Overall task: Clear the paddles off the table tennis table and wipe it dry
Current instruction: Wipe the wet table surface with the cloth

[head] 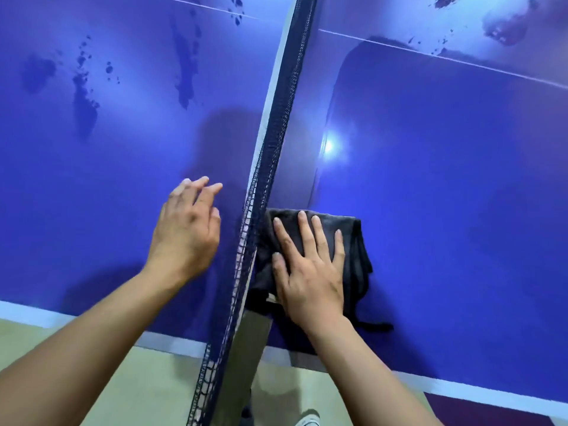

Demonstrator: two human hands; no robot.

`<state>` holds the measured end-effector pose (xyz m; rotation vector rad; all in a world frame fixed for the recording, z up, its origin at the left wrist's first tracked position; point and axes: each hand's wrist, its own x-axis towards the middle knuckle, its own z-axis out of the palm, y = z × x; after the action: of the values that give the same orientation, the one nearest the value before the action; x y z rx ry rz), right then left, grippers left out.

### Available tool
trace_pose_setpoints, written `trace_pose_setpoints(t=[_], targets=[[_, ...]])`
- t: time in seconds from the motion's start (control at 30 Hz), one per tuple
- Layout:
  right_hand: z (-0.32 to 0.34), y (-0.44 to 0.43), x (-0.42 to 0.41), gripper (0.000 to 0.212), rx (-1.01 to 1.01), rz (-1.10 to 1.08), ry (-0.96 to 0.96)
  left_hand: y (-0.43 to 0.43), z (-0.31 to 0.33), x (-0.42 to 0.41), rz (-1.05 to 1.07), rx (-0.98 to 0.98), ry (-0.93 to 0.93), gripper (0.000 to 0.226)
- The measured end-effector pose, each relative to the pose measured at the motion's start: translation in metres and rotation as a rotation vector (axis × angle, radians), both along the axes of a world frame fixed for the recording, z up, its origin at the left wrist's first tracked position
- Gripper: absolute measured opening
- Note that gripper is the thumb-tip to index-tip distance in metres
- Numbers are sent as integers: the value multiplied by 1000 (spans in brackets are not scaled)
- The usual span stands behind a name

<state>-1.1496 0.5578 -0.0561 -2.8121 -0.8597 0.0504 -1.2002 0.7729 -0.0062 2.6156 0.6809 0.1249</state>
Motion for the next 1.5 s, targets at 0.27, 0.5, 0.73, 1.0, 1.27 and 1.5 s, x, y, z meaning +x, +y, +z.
trace_pose_setpoints(t=[0.27,0.5,0.73,1.0,1.27,1.5], targets=[[1,65,119,56,-54,-62,15,15,-37,-5,-110,97,113,61],[4,34,49,52,-23,192,24,9,-22,7,-5,8,131,57],[2,60,122,52,9,178,13,5,1,43,148,-131,111,34],[10,125,276,57,-54,56,73,-13,72,113,-7,-112,-210,47],[12,146,408,54,-35,216,86,-65,83,220,-115,-76,-262,35],[12,173,502,56,-21,107,126,-95,28,279,-36,-37,-179,35]])
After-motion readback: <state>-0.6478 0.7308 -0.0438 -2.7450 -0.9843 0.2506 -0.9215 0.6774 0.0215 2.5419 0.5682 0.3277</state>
